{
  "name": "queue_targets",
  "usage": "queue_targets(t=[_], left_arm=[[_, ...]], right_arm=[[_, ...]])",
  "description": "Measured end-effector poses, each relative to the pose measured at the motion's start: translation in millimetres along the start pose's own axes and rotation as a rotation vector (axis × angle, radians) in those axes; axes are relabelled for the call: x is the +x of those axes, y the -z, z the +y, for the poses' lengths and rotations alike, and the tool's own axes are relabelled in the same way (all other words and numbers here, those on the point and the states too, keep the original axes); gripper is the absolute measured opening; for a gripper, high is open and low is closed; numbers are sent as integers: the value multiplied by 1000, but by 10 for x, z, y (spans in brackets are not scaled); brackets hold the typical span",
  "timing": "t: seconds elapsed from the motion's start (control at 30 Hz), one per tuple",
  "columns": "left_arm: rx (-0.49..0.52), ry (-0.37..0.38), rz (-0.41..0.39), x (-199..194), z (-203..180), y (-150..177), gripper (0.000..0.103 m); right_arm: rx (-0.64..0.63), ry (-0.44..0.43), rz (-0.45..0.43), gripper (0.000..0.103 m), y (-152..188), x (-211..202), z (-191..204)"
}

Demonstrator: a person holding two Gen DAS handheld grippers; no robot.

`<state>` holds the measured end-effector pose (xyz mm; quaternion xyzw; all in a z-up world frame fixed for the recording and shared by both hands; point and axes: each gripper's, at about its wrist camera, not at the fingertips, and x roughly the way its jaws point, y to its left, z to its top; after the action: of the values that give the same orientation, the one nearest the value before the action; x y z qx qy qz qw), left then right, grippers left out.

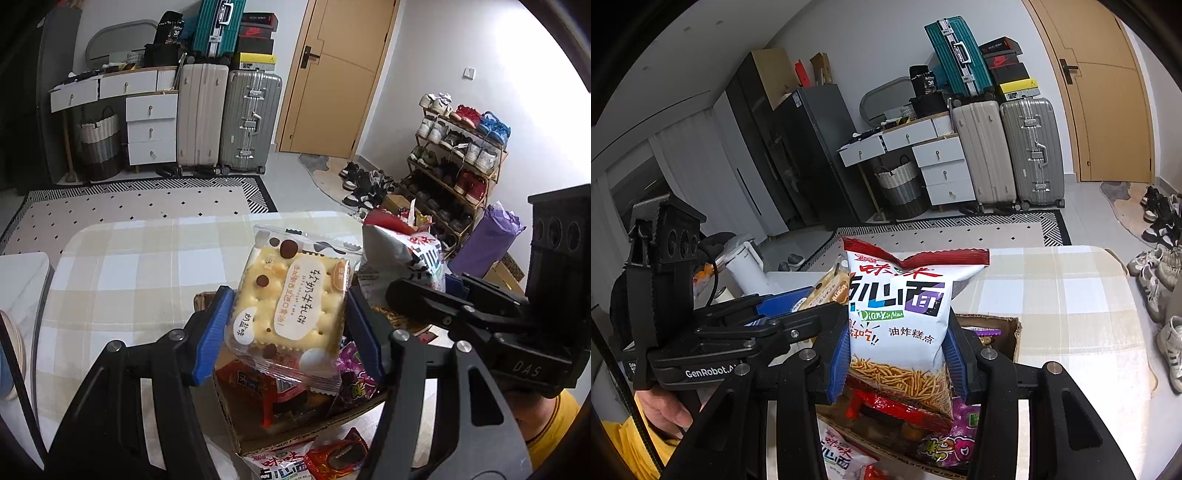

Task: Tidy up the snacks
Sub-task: 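Open both grippers to drop the snacks into the box, then move both tools back toward the last two snacks on the table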

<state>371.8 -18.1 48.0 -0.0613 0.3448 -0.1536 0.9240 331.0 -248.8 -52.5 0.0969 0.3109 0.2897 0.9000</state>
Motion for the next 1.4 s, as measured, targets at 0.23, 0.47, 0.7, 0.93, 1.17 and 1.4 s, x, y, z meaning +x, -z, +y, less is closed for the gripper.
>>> queue_targets(t=[0.23,0.47,0.7,0.93,1.17,1.4], left_arm=[[-10,-11,53,325,32,144,58],[9,-20,79,537,10,255,50],[16,-9,73,464,-7,371,50],[21,-33,76,292,50,462,52],[4,-41,44,-63,51,556,61],[32,-58,-7,-567,-137,688,64]], right_arm=[[33,21,46,45,178,175,-132],[25,24,55,45,204,213,-145],[3,51,93,47,247,329,-106],[3,80,55,52,230,231,-104],[0,75,23,52,243,-36,12],[-35,68,-24,57,266,-436,290]])
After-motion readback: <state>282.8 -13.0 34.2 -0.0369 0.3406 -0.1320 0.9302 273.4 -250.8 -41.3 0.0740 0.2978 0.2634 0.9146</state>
